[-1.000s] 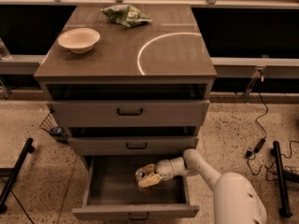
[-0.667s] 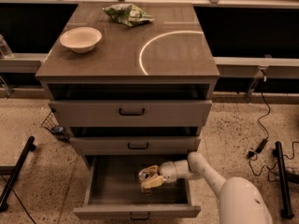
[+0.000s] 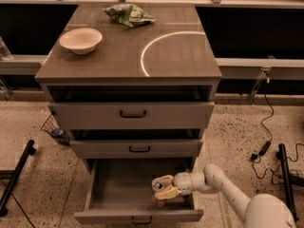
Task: Place orange can into bottom drawer
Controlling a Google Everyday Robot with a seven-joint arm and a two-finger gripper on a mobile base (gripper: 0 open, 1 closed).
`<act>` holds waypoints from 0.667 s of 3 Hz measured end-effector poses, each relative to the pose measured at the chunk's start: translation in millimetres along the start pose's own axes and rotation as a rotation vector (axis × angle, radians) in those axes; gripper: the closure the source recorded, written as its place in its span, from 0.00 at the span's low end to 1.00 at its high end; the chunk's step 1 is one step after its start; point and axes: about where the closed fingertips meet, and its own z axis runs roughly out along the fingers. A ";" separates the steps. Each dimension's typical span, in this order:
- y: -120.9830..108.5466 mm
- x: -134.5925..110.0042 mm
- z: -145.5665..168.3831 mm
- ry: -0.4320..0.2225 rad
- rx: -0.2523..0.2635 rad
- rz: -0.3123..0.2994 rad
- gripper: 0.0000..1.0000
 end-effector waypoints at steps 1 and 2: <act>10.8 4.9 -11.3 -0.063 -0.016 -0.025 1.00; 8.4 6.0 -10.3 -0.064 -0.012 -0.032 1.00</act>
Offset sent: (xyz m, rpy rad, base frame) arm -0.0109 -0.0089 0.0009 0.0545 -0.0118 -0.0064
